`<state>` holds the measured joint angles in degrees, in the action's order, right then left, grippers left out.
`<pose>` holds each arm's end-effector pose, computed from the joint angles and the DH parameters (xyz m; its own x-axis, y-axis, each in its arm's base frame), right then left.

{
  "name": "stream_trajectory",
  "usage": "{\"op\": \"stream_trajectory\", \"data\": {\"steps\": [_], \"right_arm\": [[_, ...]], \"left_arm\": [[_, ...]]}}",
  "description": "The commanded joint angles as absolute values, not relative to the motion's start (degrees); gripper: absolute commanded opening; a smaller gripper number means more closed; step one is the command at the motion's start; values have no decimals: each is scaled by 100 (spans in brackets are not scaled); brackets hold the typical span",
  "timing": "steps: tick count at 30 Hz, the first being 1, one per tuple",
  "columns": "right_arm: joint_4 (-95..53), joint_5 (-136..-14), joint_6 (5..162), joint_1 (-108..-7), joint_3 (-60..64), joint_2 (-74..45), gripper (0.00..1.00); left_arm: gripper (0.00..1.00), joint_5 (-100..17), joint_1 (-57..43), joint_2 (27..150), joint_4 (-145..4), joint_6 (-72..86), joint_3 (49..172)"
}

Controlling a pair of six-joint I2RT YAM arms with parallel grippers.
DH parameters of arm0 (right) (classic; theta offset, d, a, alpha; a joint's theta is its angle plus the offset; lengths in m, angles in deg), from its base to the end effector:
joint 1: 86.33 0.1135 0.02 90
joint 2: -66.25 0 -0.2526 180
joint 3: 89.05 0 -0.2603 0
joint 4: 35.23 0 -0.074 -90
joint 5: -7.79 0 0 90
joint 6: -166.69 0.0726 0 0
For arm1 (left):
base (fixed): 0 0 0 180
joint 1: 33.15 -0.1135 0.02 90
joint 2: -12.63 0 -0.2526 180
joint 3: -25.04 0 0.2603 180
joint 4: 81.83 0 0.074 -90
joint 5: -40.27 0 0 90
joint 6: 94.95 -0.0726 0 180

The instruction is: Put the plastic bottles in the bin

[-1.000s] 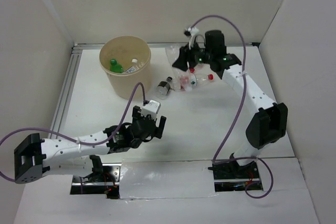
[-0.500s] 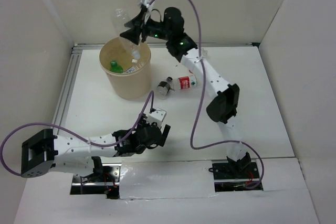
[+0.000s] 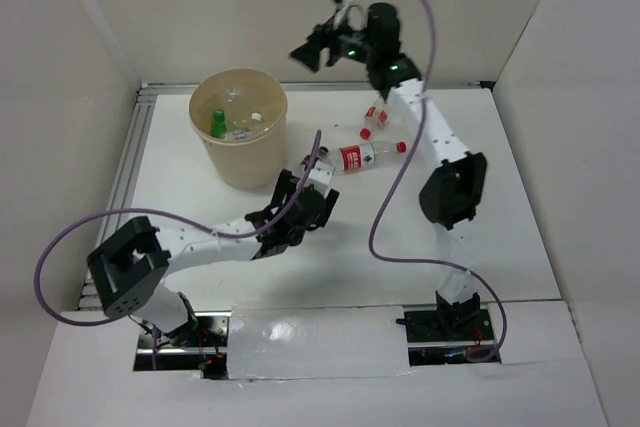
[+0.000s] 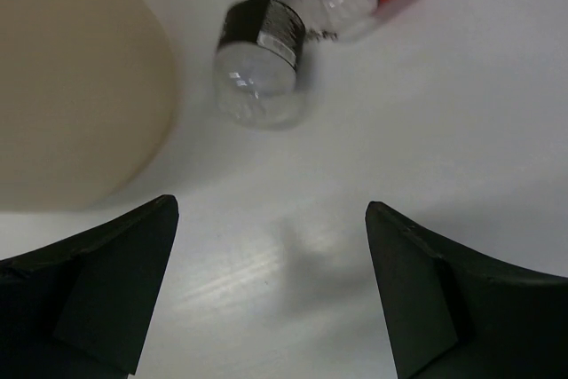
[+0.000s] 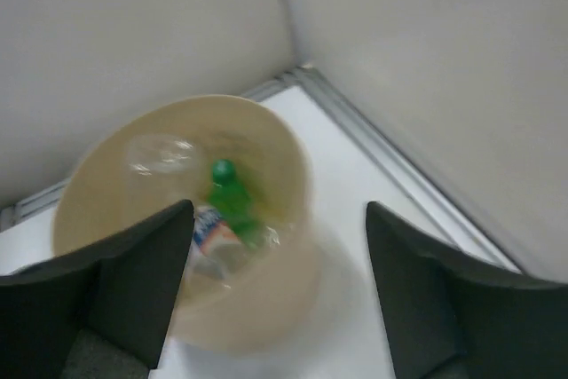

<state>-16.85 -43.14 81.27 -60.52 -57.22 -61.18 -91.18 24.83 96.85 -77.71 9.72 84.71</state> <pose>0.4727 0.2794 0.4116 -0.0353 0.0518 -0.9980 -0.9050 0.4220 0.0539 0.2231 -0.2662 0.1951 -0.3290 0.1682 -0.9292 0.2524 0.9639 0.0850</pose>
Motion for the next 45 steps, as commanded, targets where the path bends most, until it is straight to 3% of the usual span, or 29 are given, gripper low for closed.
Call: {"op": "stream_trajectory", "data": {"steps": [1, 2, 4, 5, 6, 9, 14, 18, 30, 35, 38, 39, 40, 42, 43, 45], "right_arm": [[-848, -4066, 8196, -7465, -4417, -4761, 30], [-846, -4064, 8196, -7472, -4410, -4757, 11], [-312, -3626, 7820, -8075, -3438, -4205, 1], [-84, -3528, 7688, -8235, -3130, -4046, 6], [397, -3327, 7321, -8411, -2848, -3749, 28], [989, -2975, 6852, -9079, -1610, -3151, 56], [991, -2526, 6386, -10089, 454, -2262, 62], [982, -2210, 6254, -10521, 1327, -1866, 63], [929, -2156, 6201, -10575, 1654, -1742, 68], [877, -2156, 6262, -10522, 1654, -1856, 68], [745, -2306, 6262, -10417, 1654, -1804, 68], [693, -2393, 6210, -10356, 1707, -1804, 68], [692, -2507, 6210, -10303, 1707, -1804, 70], [639, -2508, 5974, -10303, 1707, -1751, 77], [639, -2569, 5885, -10250, 1655, -1751, 90], [779, -2500, 5535, -10250, 1602, -1820, 98]], "left_arm": [[100, -8964, 1987, 10470, -8371, 157, 9596], [100, -8963, 1985, 10473, -8371, 155, 9602], [100, -8902, 1792, 11034, -8240, 15, 10178], [100, -8806, 1722, 11210, -8187, 15, 10365], [100, -8857, 1669, 11395, -8186, 15, 10541], [100, -8927, 1502, 12142, -7687, 15, 11253], [100, -9235, 1317, 12881, -7211, 67, 12069], [100, -9499, 1124, 13477, -6807, 15, 12623], [95, -8911, 895, 14024, -6244, 129, 12793], [51, -8551, 1079, 13779, -6357, 182, 12581], [30, -8331, 1308, 13244, -6586, 58, 12476], [13, -8330, 1360, 13085, -6586, 58, 12563], [5, -8330, 1413, 12919, -6586, 58, 12625], [1, -8313, 1475, 12313, -6525, 111, 12712], [0, -8313, 1475, 12084, -6525, 163, 12765], [0, -8233, 1475, 11383, -6525, 164, 12827]]}}
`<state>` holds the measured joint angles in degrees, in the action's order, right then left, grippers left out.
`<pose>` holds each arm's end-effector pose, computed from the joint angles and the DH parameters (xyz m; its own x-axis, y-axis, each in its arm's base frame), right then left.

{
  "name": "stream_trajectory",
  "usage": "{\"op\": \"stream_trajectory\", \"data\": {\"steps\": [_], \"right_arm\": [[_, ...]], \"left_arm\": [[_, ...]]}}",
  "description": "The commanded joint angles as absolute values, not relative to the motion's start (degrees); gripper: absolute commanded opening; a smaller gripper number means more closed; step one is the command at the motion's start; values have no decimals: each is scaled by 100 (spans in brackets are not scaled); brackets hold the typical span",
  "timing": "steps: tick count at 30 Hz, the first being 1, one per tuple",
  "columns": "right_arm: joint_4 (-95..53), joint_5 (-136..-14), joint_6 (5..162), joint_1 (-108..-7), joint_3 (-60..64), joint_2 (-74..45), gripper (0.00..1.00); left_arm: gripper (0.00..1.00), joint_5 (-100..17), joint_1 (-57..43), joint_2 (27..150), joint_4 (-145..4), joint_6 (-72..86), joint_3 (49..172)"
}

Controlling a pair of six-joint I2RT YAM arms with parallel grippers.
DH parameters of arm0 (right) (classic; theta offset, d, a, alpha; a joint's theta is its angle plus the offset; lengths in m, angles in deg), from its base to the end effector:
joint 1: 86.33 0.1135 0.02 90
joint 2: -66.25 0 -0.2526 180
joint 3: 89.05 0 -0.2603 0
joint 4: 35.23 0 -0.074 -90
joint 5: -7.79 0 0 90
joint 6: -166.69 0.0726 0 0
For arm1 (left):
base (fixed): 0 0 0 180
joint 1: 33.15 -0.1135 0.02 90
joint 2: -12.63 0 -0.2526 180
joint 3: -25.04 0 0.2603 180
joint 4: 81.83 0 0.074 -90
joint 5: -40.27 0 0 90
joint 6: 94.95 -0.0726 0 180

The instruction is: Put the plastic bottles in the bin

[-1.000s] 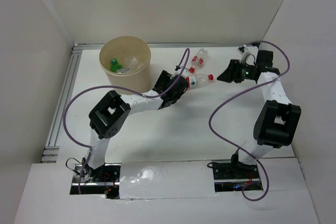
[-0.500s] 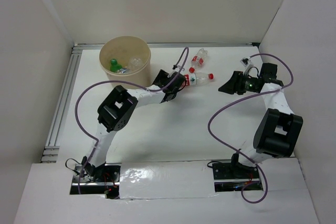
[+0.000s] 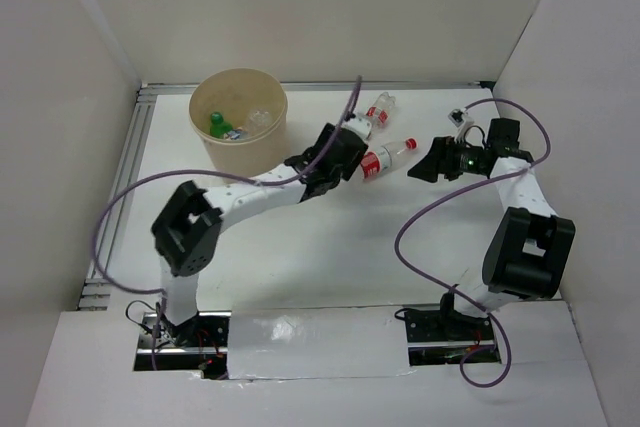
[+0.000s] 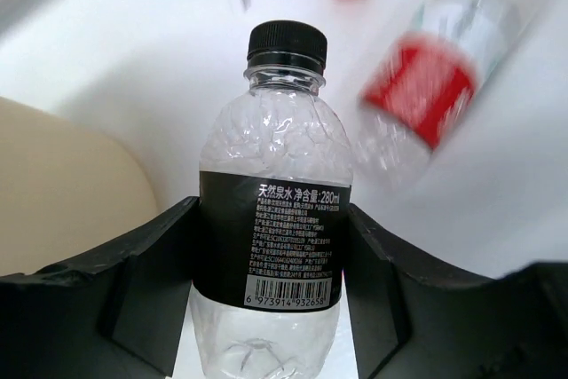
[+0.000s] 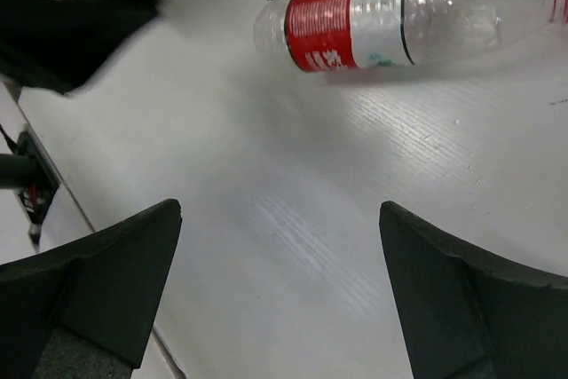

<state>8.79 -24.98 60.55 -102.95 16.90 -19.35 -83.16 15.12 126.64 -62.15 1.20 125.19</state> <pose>0.3238 -0.0329 0.2198 -0.6756 0.0446 -0.7359 -0.5086 0.6944 0.5090 0.3545 -0.3373 0.2075 -0.3996 0.3137 -0.8613 0.2760 0.9372 0.2133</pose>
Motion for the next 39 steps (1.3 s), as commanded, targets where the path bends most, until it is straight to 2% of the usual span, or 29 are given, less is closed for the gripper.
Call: {"op": "stream_trajectory", "data": {"steps": [1, 3, 5, 6, 8, 9, 10, 12, 13, 16, 17, 20, 21, 24, 27, 28, 29, 32, 36, 39], "right_arm": [[841, -2447, 5385, -10250, 1532, -1821, 100], [1147, -2131, 4860, -10250, 1453, -2039, 100], [1333, -1964, 4628, -10250, 1286, -2190, 94], [1334, -1963, 4628, -10250, 1285, -2321, 82], [1334, -1963, 4628, -10136, 1040, -2436, 62], [1334, -2189, 4541, -10022, 874, -2489, 45], [1334, -2192, 4488, -9952, 785, -2550, 45], [1334, -2532, 4243, -9776, 609, -2551, 52], [1334, -2674, 4128, -9679, 461, -2551, 72], [1272, -3166, 3585, -9275, 240, -2551, 91], [1202, -3237, 3451, -9126, 239, -2551, 96], [1202, -3465, 2967, -8941, -128, -2656, 100], [1202, -3527, 2853, -8871, -260, -2734, 100], [1622, -3527, 2213, -8817, -797, -3095, 100], [2511, -3299, 248, -8870, -1034, -3359, 100], [3312, -3299, -559, -8922, -1035, -3420, 100], [3668, -3395, -2133, -8923, -1035, -3569, 100], [4424, -3905, -3671, -8870, -1096, -3929, 100], [3964, -4090, -3863, -8563, -941, -4150, 100], [2541, -4230, -3504, -8378, -361, -4071, 100]], "left_arm": [[0, -8233, 1475, 11161, -6699, 112, 12827], [1, -8259, 1370, 10774, -6701, 111, 12906], [1, -8347, 1239, 10343, -6770, 111, 12986], [5, -8522, 1038, 10220, -6771, 111, 12986], [5, -8654, 765, 9929, -6771, 243, 12855], [9, -8768, 476, 9807, -6553, 452, 12793], [11, -8770, 317, 9806, -6403, 541, 12792], [17, -8639, -78, 9726, -6078, 717, 12661], [27, -8577, -185, 9657, -5990, 805, 12600], [44, -8340, -537, 9656, -5604, 1042, 12458], [56, -8261, -624, 9656, -5506, 1112, 12458], [76, -7988, -915, 9726, -5191, 1341, 12467], [90, -7987, -968, 9726, -5189, 1342, 12467], [100, -7926, -1021, 9726, -5136, 1394, 12572], [100, -7794, -951, 9472, -5136, 1324, 12730], [100, -7794, -864, 9402, -5136, 1254, 12731], [100, -7690, -802, 9332, -5075, 1254, 12792], [100, -7251, -529, 8937, -5075, 1254, 12661], [100, -6810, 85, 8225, -5232, 1446, 11523], [100, -6703, 674, 7671, -5373, 1673, 10651]]}}
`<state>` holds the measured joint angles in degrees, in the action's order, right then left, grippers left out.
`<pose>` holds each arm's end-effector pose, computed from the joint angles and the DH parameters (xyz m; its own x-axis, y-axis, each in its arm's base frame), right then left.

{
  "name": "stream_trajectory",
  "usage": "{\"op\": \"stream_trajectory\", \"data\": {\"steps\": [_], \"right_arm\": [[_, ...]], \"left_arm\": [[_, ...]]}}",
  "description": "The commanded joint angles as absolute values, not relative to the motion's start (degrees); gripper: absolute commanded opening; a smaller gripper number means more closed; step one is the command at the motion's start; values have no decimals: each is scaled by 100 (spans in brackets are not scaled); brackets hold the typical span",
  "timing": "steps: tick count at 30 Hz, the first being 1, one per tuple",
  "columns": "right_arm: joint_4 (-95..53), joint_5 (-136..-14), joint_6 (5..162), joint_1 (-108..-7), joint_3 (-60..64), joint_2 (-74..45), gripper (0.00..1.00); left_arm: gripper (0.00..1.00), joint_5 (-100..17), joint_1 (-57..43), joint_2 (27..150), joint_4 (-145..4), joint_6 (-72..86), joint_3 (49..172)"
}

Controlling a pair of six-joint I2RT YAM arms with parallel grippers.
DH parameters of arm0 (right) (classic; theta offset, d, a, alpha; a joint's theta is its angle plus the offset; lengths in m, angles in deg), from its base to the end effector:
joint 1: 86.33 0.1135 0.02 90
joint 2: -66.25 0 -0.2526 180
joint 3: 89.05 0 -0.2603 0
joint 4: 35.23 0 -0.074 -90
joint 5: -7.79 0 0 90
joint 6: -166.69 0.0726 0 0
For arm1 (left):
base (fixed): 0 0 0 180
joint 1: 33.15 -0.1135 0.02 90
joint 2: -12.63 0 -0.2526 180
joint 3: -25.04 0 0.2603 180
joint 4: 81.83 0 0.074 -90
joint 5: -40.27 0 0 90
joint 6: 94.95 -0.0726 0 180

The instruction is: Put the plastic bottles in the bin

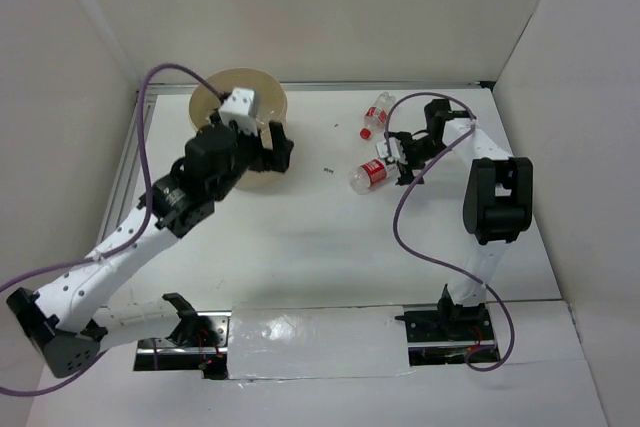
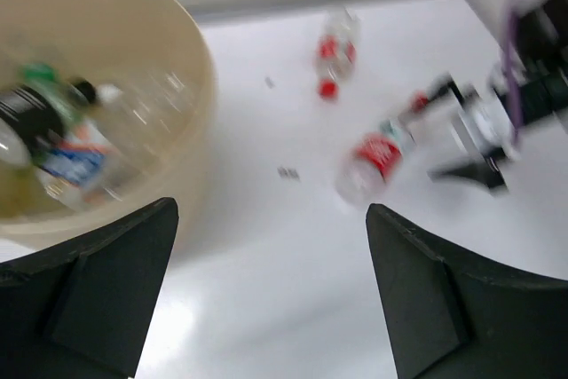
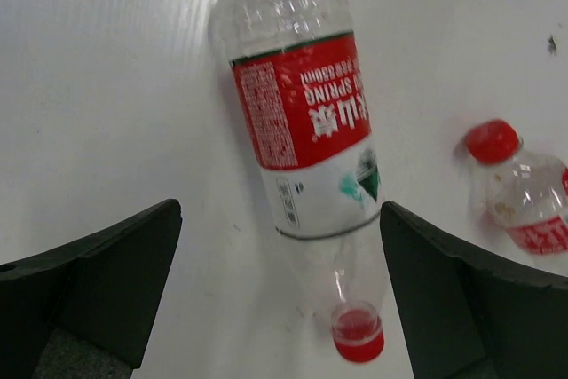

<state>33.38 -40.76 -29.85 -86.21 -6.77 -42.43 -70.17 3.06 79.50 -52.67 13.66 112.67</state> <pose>0.3796 0.0489 0.1770 0.3964 -0.7177 -0.5726 -0.9082 -0.2153 -0.3589 0.2608 -0.1595 0.4173 -0.1994 -0.2246 -0.9538 0.2228 0.9375 -0.2674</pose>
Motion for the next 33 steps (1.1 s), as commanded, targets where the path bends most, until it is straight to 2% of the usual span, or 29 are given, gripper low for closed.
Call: {"op": "stream_trajectory", "data": {"steps": [1, 8, 10, 11, 13, 15, 16, 18, 22, 23, 24, 27, 29, 31, 33], "right_arm": [[2346, -4283, -3502, -8247, -358, -4071, 100], [2090, -5274, -3370, -7702, -526, -4853, 100], [2089, -5460, -3370, -7631, -473, -5064, 95], [2176, -5522, -3370, -7631, -473, -5064, 91], [2396, -5523, -3142, -7578, -578, -5117, 74], [2886, -5006, -2968, -7578, -901, -4942, 58], [3011, -4804, -2888, -7578, -999, -4845, 46], [3302, -4276, -2624, -7631, -1297, -4485, 39], [3303, -3529, -1442, -7236, -2182, -3984, 36], [2963, -3240, -654, -6887, -2639, -3905, 36], [2707, -3090, -646, -6884, -2643, -3904, 36], [1435, -2685, 1309, -6454, -3214, -3782, 38], [-76, -2622, 2694, -6130, -3389, -3781, 38], [-990, -2622, 3472, -5857, -3653, -3972, 40], [-1249, -2754, 3747, -5454, -4302, -4228, 41]], "left_arm": [[100, -6704, 797, 7557, -5373, 1806, 10117], [100, -7231, 2071, 6712, -5373, 3160, 8136], [100, -7319, 2239, 6633, -5321, 3590, 7628], [100, -7372, 2362, 6633, -5321, 3748, 7459], [100, -7372, 2485, 6580, -5373, 4126, 7029], [100, -7424, 2722, 6580, -5443, 4425, 6826], [100, -7425, 2793, 6580, -5531, 4479, 6746], [100, -7486, 3004, 6458, -5627, 4593, 6553], [100, -7539, 3153, 6404, -5988, 4594, 6359], [100, -7487, 3154, 6404, -6232, 4533, 6298], [100, -7486, 3154, 6404, -6235, 4532, 6297], [100, -7486, 3154, 6553, -6427, 4427, 6297], [100, -7434, 3207, 6623, -6489, 4427, 6236], [100, -7434, 3259, 6624, -6578, 4427, 6236], [100, -7434, 3259, 6624, -6657, 4427, 6104]]}}
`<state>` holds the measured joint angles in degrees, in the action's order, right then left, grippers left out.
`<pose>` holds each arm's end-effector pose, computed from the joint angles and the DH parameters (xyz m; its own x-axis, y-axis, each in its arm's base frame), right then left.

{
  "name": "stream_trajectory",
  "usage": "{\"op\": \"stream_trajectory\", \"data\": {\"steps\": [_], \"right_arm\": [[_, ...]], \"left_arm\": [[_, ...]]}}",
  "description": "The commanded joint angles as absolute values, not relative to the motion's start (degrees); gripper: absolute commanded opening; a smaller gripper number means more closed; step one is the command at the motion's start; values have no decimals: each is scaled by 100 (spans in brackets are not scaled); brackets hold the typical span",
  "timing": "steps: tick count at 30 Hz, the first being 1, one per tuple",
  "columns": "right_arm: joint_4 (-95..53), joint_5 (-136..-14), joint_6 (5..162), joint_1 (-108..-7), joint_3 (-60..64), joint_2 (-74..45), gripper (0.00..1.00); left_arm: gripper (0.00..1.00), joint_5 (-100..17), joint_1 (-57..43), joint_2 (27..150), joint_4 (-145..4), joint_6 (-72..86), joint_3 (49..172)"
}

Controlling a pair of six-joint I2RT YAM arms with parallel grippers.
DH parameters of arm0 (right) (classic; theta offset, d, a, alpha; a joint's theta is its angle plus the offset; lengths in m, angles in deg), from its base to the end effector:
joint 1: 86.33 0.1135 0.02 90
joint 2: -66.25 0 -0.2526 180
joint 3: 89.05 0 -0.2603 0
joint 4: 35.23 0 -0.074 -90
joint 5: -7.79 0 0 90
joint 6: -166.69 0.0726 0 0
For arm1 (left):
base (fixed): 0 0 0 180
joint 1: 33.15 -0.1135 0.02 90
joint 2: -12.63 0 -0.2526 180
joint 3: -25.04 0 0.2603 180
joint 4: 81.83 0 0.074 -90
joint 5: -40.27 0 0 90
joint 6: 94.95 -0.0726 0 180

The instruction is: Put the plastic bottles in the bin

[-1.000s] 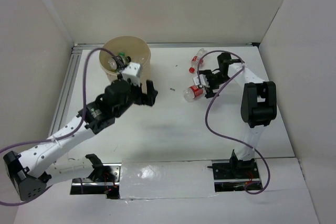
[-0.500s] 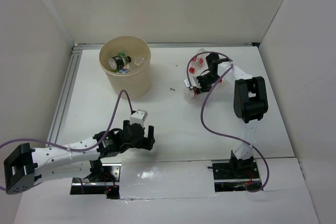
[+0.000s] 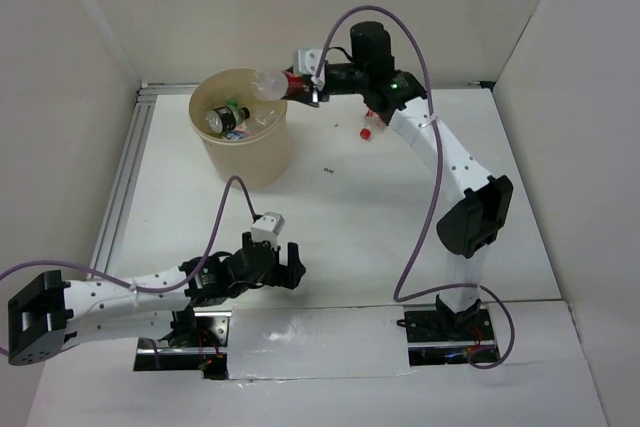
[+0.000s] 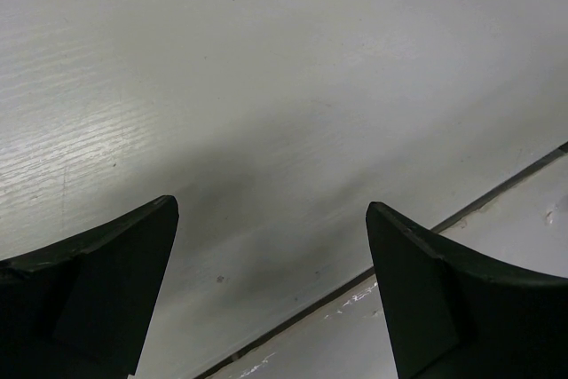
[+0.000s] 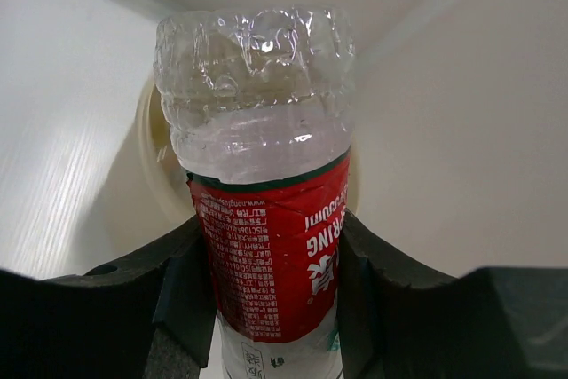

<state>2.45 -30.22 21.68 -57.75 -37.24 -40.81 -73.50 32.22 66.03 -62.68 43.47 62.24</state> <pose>0.3684 0.2658 0.4150 0.6413 -0.2252 -0.7335 -0.7542 -0.0087 -0.6566 0.1241 -0.2004 0.1624 -0.6798 -0.1598 -0.7157 0.2808 0.8449 -0.4553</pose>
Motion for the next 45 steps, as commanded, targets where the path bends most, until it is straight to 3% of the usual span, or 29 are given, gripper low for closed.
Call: {"op": "stream_trajectory", "data": {"steps": [1, 9, 11, 13, 16, 24, 28, 29, 30, 33, 34, 35, 36, 38, 42, 45], "right_arm": [[-1442, -2754, 4018, -5347, -4731, -4543, 41], [-2138, -2833, 4978, -4801, -6361, -6268, 60], [-2767, -2991, 5416, -4713, -6422, -6530, 69], [-2824, -3271, 5419, -4564, -6580, -6698, 88], [-2717, -3684, 5295, -4511, -6660, -6761, 100], [-2781, -6188, 6103, -4984, -6862, -6427, 100], [-2139, -7120, 7112, -5808, -6478, -6181, 77], [-1990, -7522, 7367, -5959, -6336, -6180, 56], [-1771, -7613, 7805, -6117, -6196, -6102, 48], [-1296, -7773, 8239, -6619, -5703, -5979, 37], [-1294, -7773, 8292, -6829, -5502, -5978, 39], [-1294, -7825, 8362, -6935, -5413, -5926, 49], [-1164, -7886, 8363, -7041, -5412, -5978, 66], [-1015, -8062, 8477, -7295, -5525, -6127, 80], [213, -8764, 8889, -7490, -6307, -6830, 86], [472, -8819, 9398, -7621, -5976, -6928, 86]], "left_arm": [[100, -7434, 3259, 6624, -6718, 4427, 6104], [100, -7548, 3312, 6325, -6718, 4427, 5946], [100, -7548, 3312, 6264, -6666, 4505, 5893], [100, -7548, 3312, 6211, -6665, 4506, 5831], [100, -7548, 3364, 6149, -6613, 4558, 5779], [100, -7548, 3365, 6193, -6902, 4559, 5647], [100, -7495, 3365, 6412, -7043, 4497, 5647], [100, -7443, 3365, 6413, -7043, 4445, 5708], [100, -7442, 3365, 6491, -7096, 4444, 5708], [100, -7390, 3365, 6606, -7158, 4383, 5708], [100, -7390, 3365, 6606, -7158, 4383, 5761], [100, -7390, 3365, 6659, -7158, 4383, 5761], [100, -7390, 3365, 6659, -7158, 4383, 5761], [100, -7390, 3365, 6711, -7210, 4383, 5761], [100, -7337, 3365, 6825, -7210, 4383, 5814], [100, -7337, 3365, 6887, -7158, 4383, 5867]]}}
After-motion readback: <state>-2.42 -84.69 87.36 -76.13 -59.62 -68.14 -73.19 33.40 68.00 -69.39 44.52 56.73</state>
